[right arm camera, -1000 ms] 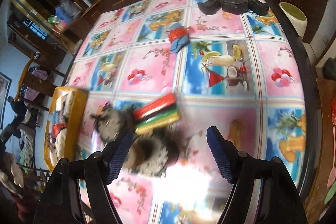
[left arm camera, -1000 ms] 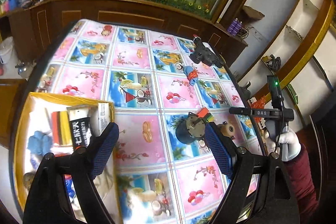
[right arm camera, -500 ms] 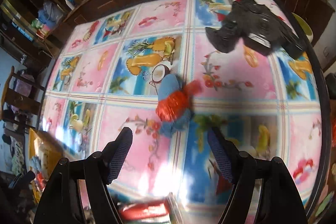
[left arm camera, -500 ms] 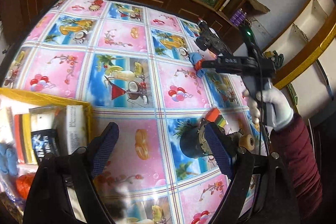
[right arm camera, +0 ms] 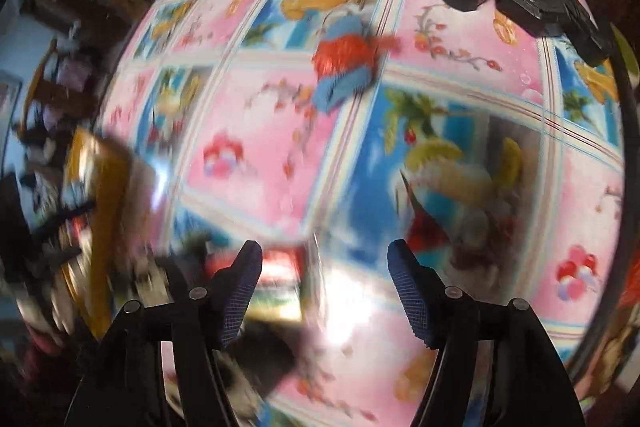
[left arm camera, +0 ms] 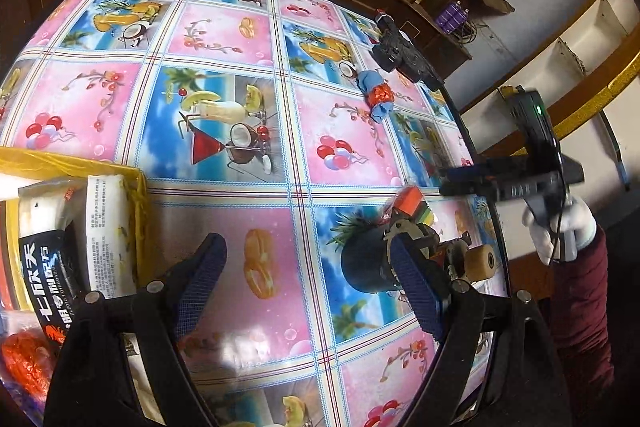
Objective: Organize soft objects
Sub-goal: 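Move the left tool to the clear stick bag while the right tool reaches the blue cloth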
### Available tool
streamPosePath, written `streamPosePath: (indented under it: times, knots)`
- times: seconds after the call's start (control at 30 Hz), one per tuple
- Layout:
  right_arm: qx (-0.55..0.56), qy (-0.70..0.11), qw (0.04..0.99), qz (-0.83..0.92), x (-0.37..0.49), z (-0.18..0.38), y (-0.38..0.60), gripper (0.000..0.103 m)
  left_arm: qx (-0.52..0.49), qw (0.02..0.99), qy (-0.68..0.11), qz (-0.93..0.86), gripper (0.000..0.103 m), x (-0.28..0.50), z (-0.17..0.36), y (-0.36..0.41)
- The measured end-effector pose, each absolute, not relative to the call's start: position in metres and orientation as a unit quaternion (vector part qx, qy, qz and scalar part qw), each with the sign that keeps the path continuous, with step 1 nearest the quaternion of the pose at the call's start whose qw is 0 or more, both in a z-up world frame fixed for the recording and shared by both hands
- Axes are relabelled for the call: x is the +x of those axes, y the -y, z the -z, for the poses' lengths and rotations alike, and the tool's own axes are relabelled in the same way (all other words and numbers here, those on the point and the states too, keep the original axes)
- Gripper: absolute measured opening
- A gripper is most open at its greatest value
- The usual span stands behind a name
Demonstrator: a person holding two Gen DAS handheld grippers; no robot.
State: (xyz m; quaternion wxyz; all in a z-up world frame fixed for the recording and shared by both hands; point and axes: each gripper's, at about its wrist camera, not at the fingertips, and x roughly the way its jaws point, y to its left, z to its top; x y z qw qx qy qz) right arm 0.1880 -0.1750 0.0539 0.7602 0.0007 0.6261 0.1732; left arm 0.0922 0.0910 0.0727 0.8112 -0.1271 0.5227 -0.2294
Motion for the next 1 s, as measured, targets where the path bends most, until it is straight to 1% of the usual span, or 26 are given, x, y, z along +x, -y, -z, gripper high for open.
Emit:
streamPosePath:
  times: [0.07, 0.1, 0.13, 0.17, 0.2, 0.23, 0.37, 0.47, 0.5, 0.57, 0.6, 0.63, 0.7, 0.77, 0.83, 0.9, 1.0]
  knots:
    - [-0.066, -0.638, 0.749, -0.168, 0.176, -0.047, 0.164, 0.063, -0.129, 0.810, -0.525, 0.228, 0.084, 0.093, -0.071, -0.090]
    - [-0.103, -0.644, 0.741, -0.160, 0.171, -0.039, 0.156, 0.060, -0.130, 0.810, -0.526, 0.226, 0.084, 0.094, -0.070, -0.090]
    - [-0.137, -0.648, 0.733, -0.155, 0.167, -0.031, 0.149, 0.053, -0.131, 0.809, -0.527, 0.225, 0.084, 0.094, -0.070, -0.090]
    - [-0.164, -0.651, 0.725, -0.156, 0.163, -0.024, 0.141, 0.048, -0.131, 0.809, -0.527, 0.223, 0.084, 0.095, -0.069, -0.090]
    - [-0.175, -0.652, 0.720, -0.161, 0.160, -0.022, 0.133, 0.037, -0.131, 0.810, -0.527, 0.221, 0.084, 0.095, -0.069, -0.091]
    - [-0.178, -0.649, 0.718, -0.176, 0.162, -0.020, 0.124, 0.034, -0.131, 0.811, -0.527, 0.217, 0.084, 0.095, -0.069, -0.092]
    - [-0.198, -0.635, 0.722, -0.188, 0.182, -0.017, 0.094, 0.032, -0.136, 0.814, -0.525, 0.207, 0.084, 0.100, -0.067, -0.097]
    - [-0.164, -0.624, 0.743, -0.178, 0.212, -0.019, 0.082, 0.032, -0.146, 0.815, -0.525, 0.199, 0.084, 0.105, -0.064, -0.101]
    - [-0.149, -0.623, 0.748, -0.175, 0.221, -0.019, 0.080, 0.032, -0.150, 0.815, -0.525, 0.196, 0.084, 0.107, -0.062, -0.102]
    - [-0.107, -0.613, 0.764, -0.172, 0.240, -0.018, 0.073, 0.040, -0.156, 0.814, -0.526, 0.190, 0.084, 0.111, -0.059, -0.103]
    - [-0.101, -0.606, 0.771, -0.169, 0.244, -0.019, 0.069, 0.052, -0.158, 0.814, -0.527, 0.187, 0.084, 0.113, -0.057, -0.103]
    - [-0.093, -0.603, 0.774, -0.171, 0.249, -0.019, 0.065, 0.057, -0.161, 0.813, -0.528, 0.185, 0.084, 0.115, -0.056, -0.104]
    - [-0.062, -0.600, 0.778, -0.179, 0.252, -0.024, 0.064, 0.055, -0.162, 0.815, -0.526, 0.182, 0.084, 0.117, -0.054, -0.104]
    - [-0.047, -0.576, 0.797, -0.174, 0.248, -0.039, 0.073, 0.056, -0.161, 0.817, -0.524, 0.178, 0.084, 0.121, -0.054, -0.102]
    - [-0.035, -0.554, 0.819, -0.146, 0.248, -0.052, 0.090, 0.064, -0.161, 0.818, -0.523, 0.176, 0.084, 0.127, -0.053, -0.097]
    - [-0.014, -0.533, 0.838, -0.116, 0.248, -0.066, 0.109, 0.069, -0.158, 0.818, -0.523, 0.180, 0.084, 0.134, -0.053, -0.088]
    - [0.001, -0.498, 0.864, -0.074, 0.248, -0.079, 0.133, 0.080, -0.162, 0.807, -0.536, 0.190, 0.084, 0.144, -0.051, -0.071]
